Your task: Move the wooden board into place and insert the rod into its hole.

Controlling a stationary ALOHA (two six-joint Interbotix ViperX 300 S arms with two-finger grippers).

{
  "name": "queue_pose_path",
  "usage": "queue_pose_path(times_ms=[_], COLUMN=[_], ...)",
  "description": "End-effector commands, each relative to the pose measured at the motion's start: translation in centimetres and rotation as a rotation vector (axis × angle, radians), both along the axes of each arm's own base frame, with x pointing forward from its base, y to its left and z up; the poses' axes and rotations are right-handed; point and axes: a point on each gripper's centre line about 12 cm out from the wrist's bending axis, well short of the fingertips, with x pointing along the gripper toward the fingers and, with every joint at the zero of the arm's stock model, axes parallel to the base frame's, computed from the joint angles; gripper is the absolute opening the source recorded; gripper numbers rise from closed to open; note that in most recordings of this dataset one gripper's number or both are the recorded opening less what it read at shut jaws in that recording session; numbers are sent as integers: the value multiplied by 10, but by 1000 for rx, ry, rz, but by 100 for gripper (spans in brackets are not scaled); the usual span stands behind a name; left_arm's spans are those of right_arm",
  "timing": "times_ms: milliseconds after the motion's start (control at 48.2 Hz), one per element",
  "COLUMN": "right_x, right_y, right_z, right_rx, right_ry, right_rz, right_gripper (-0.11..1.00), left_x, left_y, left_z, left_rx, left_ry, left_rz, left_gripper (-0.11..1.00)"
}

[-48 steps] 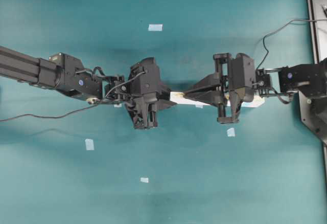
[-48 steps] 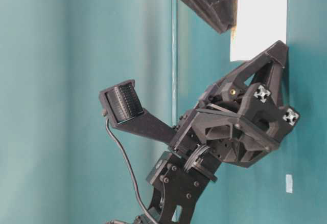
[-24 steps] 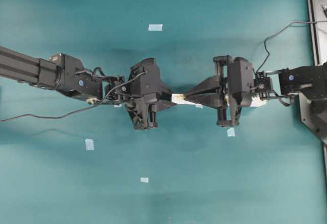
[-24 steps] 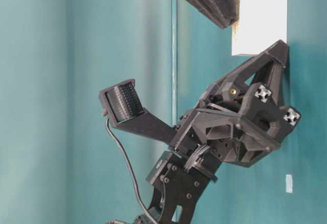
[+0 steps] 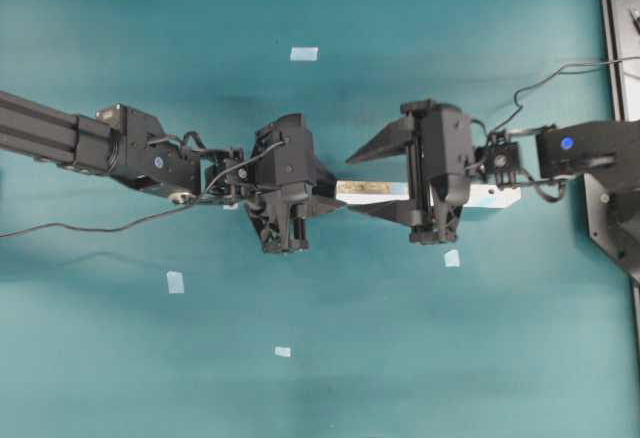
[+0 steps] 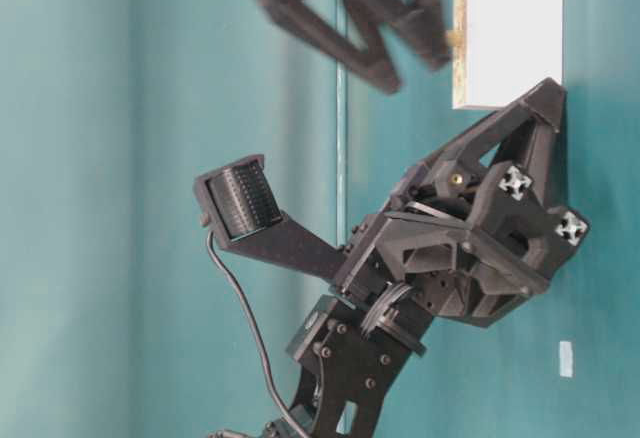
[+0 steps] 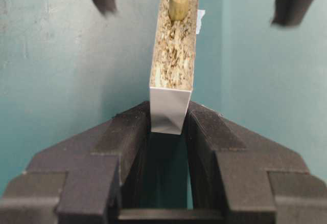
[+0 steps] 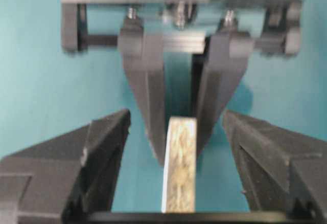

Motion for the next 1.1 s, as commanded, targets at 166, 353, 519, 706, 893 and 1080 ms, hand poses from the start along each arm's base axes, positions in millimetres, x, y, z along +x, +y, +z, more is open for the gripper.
queue_pose_path(times_ms=[166,353,519,706,893,1080], right_x=[-5,-8,-9,-12,-19,-29], right_y=[-1,-1,-1,-1,0,1], right_z=[30,28,27,25,21,19], right_rx=[-15,-16,-16,-15,-15,-15], right_ry=[-39,-22,-19,-13,-4,2], right_rz=[-8,-10,-10,-9,-9,-9], right_gripper=[81,81,81,81,81,81], left_x=[1,1,1,-3,-16,-36], left_y=[-13,-13,-13,-13,-13,-13], left_z=[5,4,7,14,27,37], left_rx=[-2,2,0,-5,-8,-8], left_ry=[-6,-5,-6,24,49,53], left_rz=[-27,-30,-29,-30,-32,-32], left_gripper=[23,23,42,86,88,87])
